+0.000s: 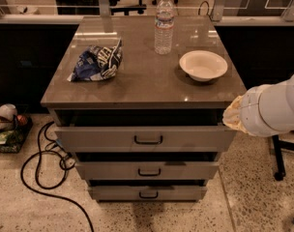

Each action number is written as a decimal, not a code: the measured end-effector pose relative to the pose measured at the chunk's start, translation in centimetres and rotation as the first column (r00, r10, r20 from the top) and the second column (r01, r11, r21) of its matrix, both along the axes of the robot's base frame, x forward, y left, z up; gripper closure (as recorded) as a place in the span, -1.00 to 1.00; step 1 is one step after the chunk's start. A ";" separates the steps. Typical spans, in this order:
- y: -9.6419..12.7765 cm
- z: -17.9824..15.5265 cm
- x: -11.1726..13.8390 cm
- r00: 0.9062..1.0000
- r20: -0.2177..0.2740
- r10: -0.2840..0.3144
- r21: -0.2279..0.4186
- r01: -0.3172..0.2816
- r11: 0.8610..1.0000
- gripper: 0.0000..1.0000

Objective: Open top drawer

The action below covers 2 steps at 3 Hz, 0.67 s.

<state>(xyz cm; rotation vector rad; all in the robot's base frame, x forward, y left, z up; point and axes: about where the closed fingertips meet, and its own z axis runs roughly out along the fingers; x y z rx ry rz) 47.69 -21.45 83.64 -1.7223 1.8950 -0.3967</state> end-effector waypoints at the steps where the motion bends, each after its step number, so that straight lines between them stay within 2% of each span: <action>1: 0.5 -2.1 0.5 1.000 0.026 0.015 0.017 -0.015 1.000 1.00; 2: 1.6 -6.6 1.1 0.996 0.071 0.050 0.032 -0.052 0.998 1.00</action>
Offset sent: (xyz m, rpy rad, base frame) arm 0.0221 0.0282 -0.1183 0.0586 -0.1403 0.0896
